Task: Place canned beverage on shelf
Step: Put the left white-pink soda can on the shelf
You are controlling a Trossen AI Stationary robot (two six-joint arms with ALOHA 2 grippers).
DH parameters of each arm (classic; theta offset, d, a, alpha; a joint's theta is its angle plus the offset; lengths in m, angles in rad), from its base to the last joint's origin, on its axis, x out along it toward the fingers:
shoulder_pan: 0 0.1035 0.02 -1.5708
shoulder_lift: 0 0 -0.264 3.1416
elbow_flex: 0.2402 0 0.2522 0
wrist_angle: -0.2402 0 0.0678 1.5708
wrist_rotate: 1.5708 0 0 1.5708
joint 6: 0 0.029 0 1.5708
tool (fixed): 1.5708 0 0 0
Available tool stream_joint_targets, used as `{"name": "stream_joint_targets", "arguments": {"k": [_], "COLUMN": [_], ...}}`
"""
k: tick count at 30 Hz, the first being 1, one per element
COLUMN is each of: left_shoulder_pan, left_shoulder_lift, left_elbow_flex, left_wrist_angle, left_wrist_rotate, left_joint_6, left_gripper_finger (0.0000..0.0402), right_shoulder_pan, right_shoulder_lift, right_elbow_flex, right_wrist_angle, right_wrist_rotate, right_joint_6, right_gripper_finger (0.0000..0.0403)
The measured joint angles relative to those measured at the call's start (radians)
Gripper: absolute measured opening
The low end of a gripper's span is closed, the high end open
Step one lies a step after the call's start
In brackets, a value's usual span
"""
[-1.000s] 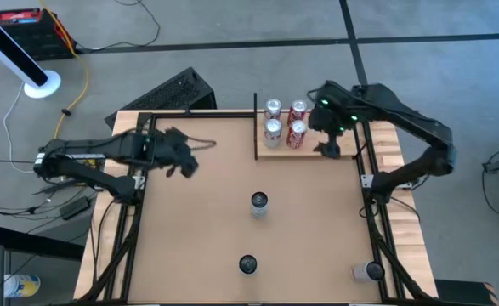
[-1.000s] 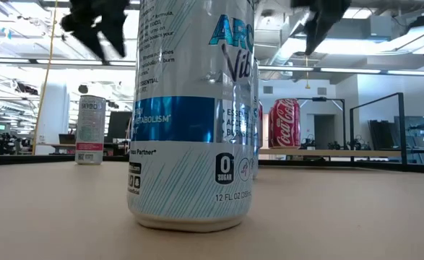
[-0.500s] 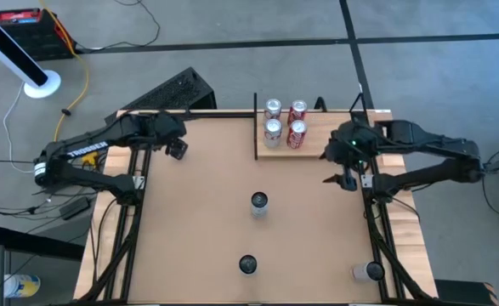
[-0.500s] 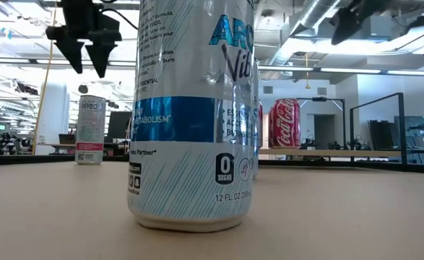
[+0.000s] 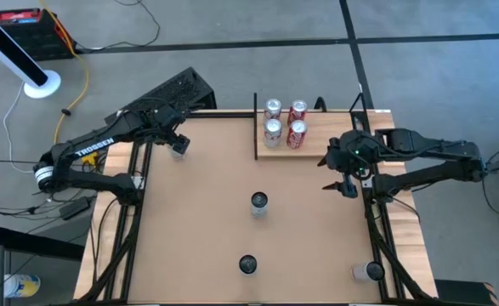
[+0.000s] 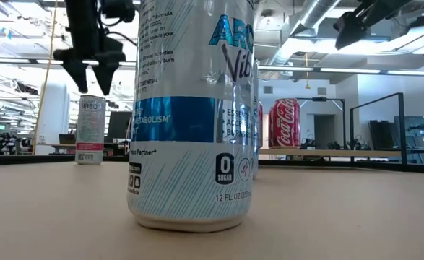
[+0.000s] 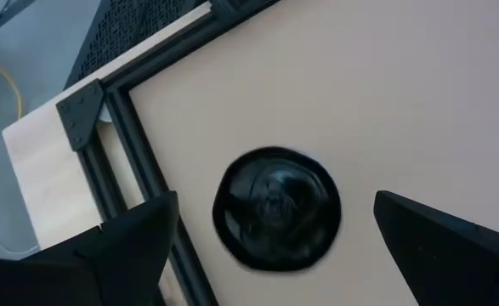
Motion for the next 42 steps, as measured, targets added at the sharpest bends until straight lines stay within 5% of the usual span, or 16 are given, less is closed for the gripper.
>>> {"name": "stream_joint_targets", "arguments": {"k": [18, 28, 36, 42], "left_shoulder_pan": [0.092, 0.085, -0.073, -0.314], "left_shoulder_lift": [0.000, 0.000, 0.001, 0.001], "left_elbow_flex": [-0.157, -0.170, -0.159, -0.105], "left_wrist_angle": [0.184, 0.183, 0.252, 0.439], "left_wrist_rotate": [0.117, 0.191, 0.360, 0.434], "left_joint_6": [0.080, 0.105, 0.143, 0.292], "left_gripper_finger": [0.0369, 0.0248, 0.0235, 0.0235], "right_shoulder_pan": [-0.001, -0.001, -0.001, -0.001], "right_shoulder_lift": [0.000, 0.009, 0.008, 0.011], "right_elbow_flex": [0.000, 0.001, -0.004, -0.163], "right_wrist_angle": [0.053, 0.066, 0.188, 0.589], "right_wrist_rotate": [0.001, 0.000, -0.001, -0.059], "right_joint_6": [-0.018, -0.033, -0.084, -0.121], "right_gripper_finger": [0.0395, 0.0395, 0.0395, 0.0395]}}
